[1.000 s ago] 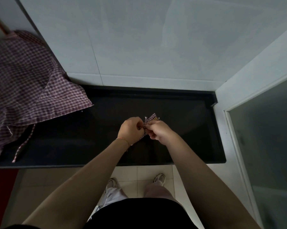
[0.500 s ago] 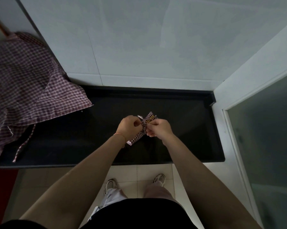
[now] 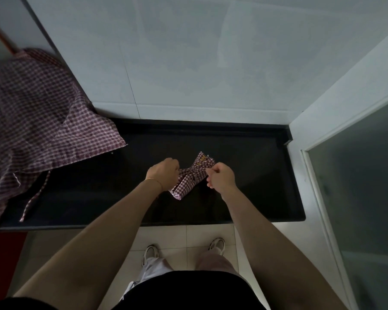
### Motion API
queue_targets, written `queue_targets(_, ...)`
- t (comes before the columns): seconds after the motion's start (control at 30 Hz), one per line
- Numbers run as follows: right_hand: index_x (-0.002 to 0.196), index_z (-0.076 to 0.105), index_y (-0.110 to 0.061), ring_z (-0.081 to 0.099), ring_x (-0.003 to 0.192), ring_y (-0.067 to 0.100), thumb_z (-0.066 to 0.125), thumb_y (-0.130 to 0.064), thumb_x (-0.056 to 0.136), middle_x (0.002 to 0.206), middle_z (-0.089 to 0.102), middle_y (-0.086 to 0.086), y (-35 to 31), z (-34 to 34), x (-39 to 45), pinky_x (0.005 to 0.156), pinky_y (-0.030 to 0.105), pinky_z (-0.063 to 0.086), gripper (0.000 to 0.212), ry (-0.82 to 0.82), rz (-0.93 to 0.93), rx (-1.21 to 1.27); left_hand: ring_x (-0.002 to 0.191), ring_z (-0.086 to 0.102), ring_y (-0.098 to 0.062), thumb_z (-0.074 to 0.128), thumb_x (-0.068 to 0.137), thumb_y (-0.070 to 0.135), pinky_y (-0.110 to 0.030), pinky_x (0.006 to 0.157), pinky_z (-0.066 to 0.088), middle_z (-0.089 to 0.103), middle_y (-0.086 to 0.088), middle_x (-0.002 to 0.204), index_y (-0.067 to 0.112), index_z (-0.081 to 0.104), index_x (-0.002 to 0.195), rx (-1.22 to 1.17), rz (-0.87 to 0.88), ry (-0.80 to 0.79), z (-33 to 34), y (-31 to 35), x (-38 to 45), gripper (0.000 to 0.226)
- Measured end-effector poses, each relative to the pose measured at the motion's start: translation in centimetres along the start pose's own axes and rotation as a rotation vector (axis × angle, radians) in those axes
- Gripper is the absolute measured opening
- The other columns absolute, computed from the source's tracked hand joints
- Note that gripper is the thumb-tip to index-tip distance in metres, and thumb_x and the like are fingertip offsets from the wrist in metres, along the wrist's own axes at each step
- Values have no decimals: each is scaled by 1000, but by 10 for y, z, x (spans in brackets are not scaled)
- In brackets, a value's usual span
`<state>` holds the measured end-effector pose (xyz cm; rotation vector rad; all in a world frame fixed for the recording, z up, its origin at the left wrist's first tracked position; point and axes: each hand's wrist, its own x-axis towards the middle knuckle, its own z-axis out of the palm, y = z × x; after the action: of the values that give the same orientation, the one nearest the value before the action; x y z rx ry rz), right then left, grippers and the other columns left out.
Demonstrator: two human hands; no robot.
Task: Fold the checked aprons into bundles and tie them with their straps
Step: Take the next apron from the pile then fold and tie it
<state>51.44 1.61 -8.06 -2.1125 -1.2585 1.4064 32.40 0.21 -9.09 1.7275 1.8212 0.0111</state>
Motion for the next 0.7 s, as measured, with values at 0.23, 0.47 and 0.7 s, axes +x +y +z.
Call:
queue_targets(0.23, 109, 58, -11, 62, 70, 15, 44, -24, 104, 84, 63, 5, -6, 2, -5, 63, 27, 51, 19, -240, 146, -118, 75, 55, -5, 58, 97, 27, -19, 63, 43, 64, 2, 90, 14, 69, 108, -555, -134, -208, -8, 17, 3, 20)
queue_targets(0.47, 99, 61, -10, 56, 70, 17, 61, -31, 96, 74, 56, 3, -4, 14, -8, 68, 34, 52, 21, -196, 428, 349, 55, 46, -12, 43, 102, 45, -25, 52, 39, 51, -1, 67, 13, 55, 90, -659, -333, -343, -7, 26, 0, 36)
queue_targets(0.7, 95, 62, -7, 48, 56, 11, 61, -9, 93, 68, 54, 3, -12, 26, -23, 54, 27, 44, 3, -115, 550, 1035, 107, 58, -21, 54, 98, 22, -32, 90, 49, 58, -8, 119, 10, 50, 130, -505, -378, -39, 9, 43, -6, 34)
